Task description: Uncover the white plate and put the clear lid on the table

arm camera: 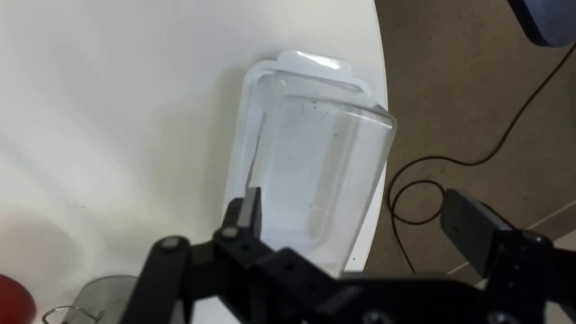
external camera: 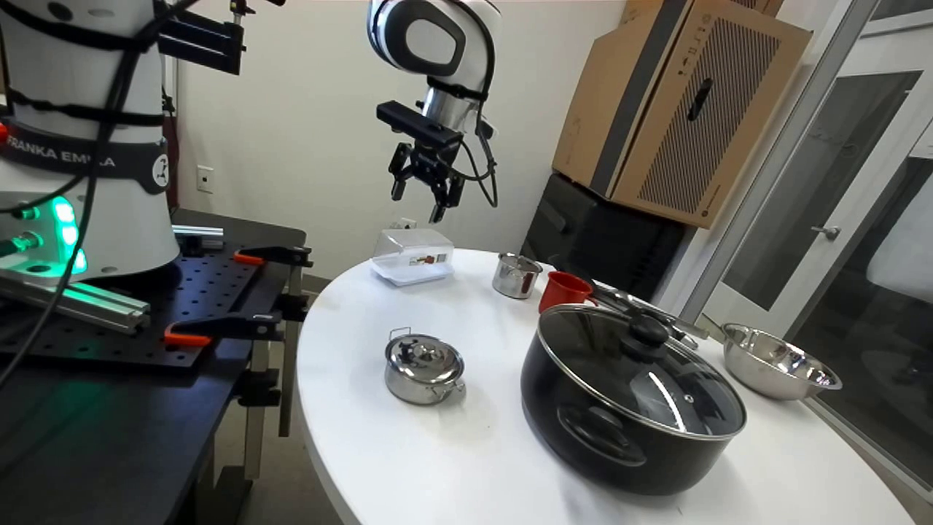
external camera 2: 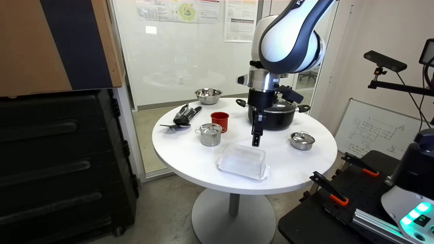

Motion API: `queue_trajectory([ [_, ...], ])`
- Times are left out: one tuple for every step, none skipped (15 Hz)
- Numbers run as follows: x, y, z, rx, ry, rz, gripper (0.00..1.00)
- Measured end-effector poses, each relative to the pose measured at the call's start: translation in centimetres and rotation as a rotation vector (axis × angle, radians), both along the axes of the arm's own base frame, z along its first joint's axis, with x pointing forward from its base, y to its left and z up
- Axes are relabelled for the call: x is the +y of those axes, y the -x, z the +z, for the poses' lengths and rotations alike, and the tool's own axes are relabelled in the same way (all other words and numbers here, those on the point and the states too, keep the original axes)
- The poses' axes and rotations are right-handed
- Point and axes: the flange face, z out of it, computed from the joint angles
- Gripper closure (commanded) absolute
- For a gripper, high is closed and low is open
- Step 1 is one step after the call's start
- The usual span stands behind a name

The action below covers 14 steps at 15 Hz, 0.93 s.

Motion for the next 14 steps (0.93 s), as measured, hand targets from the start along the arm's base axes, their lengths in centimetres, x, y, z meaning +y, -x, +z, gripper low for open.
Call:
queue_trajectory([
  [0.2,-0.2,-0.1,0.0,0.0,0.005,0.0],
  [0.4,-0.3,0.0,-0.003,-0.002,0.003,0.0],
  [0.5,-0.4,0.0,-0.007,-0.003,-0.004,0.0],
  [0.6,-0.5,0.0,-0.012,-0.002,-0.019,0.0],
  [0.7,-0.5,0.0,-0.018,0.0,-0.037,0.0],
  [0.8,-0.5,0.0,-0.023,0.004,-0.056,0.0],
  [1.0,-0.5,-0.1,-0.029,0.012,-0.073,0.0],
  [1.2,-0.5,-0.3,-0.033,0.02,-0.087,0.0],
  [1.3,-0.5,-0.5,-0.035,0.03,-0.1,0.0],
  [1.3,-0.5,-0.7,-0.037,0.041,-0.111,0.0],
  [1.3,-0.4,-0.9,-0.037,0.051,-0.121,0.0],
  [1.3,-0.4,-1.2,-0.036,0.062,-0.13,0.0],
  [1.2,-0.4,-1.5,-0.033,0.071,-0.136,0.0],
  [1.1,-0.4,-1.7,-0.031,0.079,-0.139,0.0],
])
